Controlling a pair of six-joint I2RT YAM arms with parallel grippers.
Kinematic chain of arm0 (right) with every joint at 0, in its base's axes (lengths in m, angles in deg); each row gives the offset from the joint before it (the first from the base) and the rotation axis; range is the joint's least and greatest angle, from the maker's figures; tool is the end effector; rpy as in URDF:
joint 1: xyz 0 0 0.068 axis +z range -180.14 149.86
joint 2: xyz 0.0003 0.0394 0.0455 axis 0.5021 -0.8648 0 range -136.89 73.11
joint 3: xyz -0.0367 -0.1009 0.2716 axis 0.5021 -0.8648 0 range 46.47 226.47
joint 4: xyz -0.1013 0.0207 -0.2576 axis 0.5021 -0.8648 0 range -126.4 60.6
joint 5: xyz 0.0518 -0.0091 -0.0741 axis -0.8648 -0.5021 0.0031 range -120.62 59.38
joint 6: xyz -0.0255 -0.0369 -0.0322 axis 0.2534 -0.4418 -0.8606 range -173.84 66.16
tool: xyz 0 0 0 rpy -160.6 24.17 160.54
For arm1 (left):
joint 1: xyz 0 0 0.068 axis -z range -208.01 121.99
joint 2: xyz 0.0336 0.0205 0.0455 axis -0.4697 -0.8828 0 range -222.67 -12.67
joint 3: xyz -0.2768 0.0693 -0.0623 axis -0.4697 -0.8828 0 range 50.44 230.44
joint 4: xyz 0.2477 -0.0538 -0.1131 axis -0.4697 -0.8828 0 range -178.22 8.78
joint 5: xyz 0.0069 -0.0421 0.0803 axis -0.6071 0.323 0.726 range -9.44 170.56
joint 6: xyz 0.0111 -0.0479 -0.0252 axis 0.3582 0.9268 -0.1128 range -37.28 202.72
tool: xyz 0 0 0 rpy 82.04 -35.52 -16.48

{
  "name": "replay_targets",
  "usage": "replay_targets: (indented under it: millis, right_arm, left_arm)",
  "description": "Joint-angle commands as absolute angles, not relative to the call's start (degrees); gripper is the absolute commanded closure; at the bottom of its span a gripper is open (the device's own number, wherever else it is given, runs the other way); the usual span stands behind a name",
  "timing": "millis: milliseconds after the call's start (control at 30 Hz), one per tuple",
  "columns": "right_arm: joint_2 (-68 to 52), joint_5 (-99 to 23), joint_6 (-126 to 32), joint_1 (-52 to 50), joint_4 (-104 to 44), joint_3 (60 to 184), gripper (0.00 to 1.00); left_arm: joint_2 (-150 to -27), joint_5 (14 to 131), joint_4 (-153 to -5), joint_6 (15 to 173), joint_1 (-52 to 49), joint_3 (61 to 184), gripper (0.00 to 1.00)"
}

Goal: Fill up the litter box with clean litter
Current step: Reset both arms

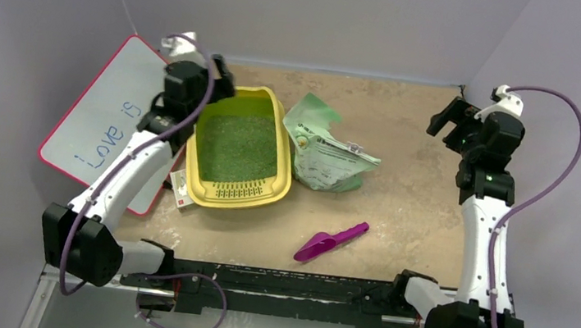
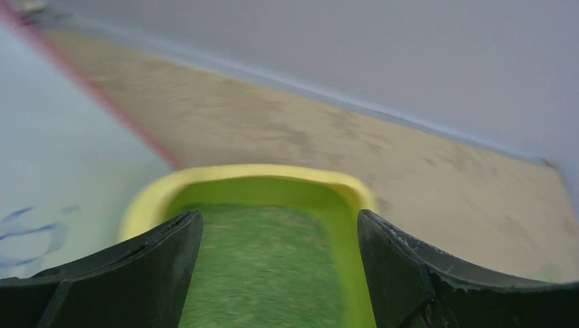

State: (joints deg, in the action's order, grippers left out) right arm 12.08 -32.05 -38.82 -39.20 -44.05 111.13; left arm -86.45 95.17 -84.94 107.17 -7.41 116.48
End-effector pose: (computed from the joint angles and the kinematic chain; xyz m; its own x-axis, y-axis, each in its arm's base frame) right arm 0.2469 -0.0384 0.4170 -0.1477 0.2859 -0.9468 0.1776 0.9494 0.2590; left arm 0.2997 -0.1026 0.3883 -0.2145 -0.3471 -0.9130 0.0225 0.9327 -0.3599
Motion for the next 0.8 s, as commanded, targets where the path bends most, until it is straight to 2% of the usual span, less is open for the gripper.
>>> replay_targets:
  millis: [0, 200, 400, 767]
  right_arm:
    - [11.8, -39.1, -38.2, -41.2, -46.9, 112.9, 0.01]
    - [14.0, -43.4, -41.6, -41.2, -46.0, 112.2, 0.01]
    - [13.7, -51.7, -41.2, -41.2, -42.6, 112.0, 0.01]
    - [14.5, -47.7, -41.4, -41.2, -47.2, 111.8, 0.01]
  left_arm:
    - [-81.1, 103.8, -98.2, 115.1, -21.0, 117.9, 0.17]
    - [-73.4, 120.1, -101.7, 114.8, -21.2, 117.3, 0.16]
    - [-72.2, 122.6, -107.6, 117.7, -21.2, 117.4, 0.15]
    - [-72.2, 123.2, -107.9, 117.2, -21.2, 117.7, 0.13]
